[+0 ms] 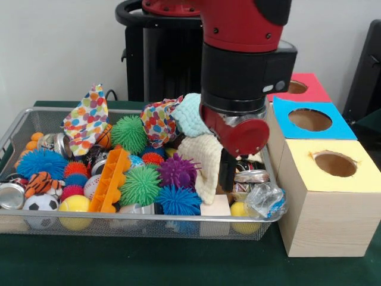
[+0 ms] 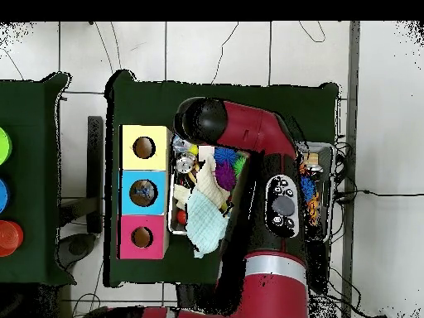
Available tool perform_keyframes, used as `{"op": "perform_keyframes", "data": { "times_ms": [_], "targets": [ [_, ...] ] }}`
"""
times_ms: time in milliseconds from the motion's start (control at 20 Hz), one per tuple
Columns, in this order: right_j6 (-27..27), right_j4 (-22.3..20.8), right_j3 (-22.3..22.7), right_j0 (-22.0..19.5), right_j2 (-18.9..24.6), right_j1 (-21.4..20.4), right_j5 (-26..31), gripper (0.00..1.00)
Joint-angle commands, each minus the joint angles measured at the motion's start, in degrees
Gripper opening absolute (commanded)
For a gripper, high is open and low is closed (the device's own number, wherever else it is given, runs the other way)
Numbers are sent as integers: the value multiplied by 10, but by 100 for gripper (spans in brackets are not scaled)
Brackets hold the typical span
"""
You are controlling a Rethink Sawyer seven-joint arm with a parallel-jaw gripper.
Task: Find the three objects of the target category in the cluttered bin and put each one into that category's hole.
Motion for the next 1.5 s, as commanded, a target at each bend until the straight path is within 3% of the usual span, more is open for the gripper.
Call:
{"op": "perform_keyframes", "data": {
  "times_ms": [50,100,150,550,1000,1500],
  "targets": [
    [-27,17,79,-30,77,25,-21,0],
    [-29,18,81,-32,80,25,-20,0],
    [-26,16,80,-33,83,24,-19,100],
    [-17,19,73,-36,88,25,0,100],
    [-6,39,96,-36,106,-2,21,100],
    [13,57,101,-29,110,8,21,100]
  ]
}}
